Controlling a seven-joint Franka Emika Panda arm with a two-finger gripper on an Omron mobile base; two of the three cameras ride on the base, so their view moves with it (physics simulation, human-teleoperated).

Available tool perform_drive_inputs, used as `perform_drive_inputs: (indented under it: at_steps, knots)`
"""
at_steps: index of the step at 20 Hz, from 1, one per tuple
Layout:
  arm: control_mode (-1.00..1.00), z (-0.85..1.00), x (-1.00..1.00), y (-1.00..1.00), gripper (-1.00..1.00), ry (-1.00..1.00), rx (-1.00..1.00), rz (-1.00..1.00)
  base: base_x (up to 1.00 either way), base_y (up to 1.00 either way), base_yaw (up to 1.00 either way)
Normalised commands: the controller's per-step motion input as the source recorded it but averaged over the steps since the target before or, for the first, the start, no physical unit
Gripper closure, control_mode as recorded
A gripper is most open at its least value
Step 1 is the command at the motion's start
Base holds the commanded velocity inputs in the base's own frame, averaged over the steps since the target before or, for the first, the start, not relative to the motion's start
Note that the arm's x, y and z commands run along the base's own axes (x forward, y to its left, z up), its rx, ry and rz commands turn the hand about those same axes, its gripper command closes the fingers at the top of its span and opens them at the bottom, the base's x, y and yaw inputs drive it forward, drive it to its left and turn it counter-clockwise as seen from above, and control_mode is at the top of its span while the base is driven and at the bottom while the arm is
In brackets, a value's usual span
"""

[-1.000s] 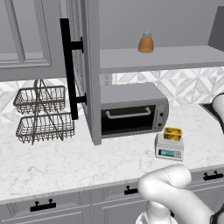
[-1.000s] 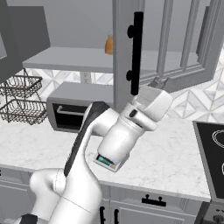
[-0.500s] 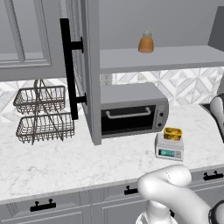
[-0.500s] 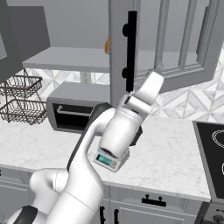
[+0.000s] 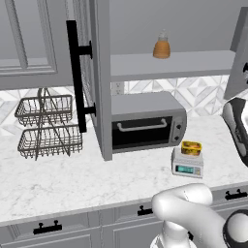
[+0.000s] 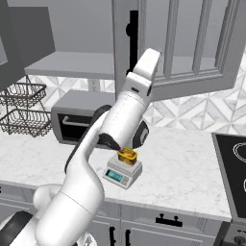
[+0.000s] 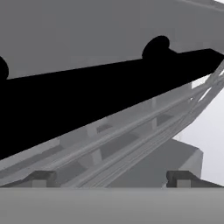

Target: Pick the canned food and place it on the digital scale for weighing, and close the cabinet.

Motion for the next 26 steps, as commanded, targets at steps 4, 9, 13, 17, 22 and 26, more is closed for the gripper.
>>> perform_drive_inputs:
  at_steps: [4, 9, 13, 17, 22, 26]
  knots:
    - [-1.00, 0.00, 1.00, 0.25, -1.00, 0.04, 0.08, 0.06, 0.00, 0.00, 0.00]
    - [-1.00, -0.10, 1.00, 0.01, -1.00, 0.00, 0.15, 0.10, 0.00, 0.00, 0.00]
    - [-1.00, -0.11, 1.00, 0.21, -1.00, 0.00, 0.10, 0.06, 0.00, 0.00, 0.00]
    - [-1.00, 0.00, 1.00, 0.29, -1.00, 0.00, 0.06, 0.04, 0.00, 0.00, 0.00]
    - [-1.00, -0.02, 1.00, 0.05, -1.00, 0.00, 0.05, 0.04, 0.00, 0.00, 0.00]
    - [-1.00, -0.04, 1.00, 0.00, -1.00, 0.01, 0.00, 0.03, 0.00, 0.00, 0.00]
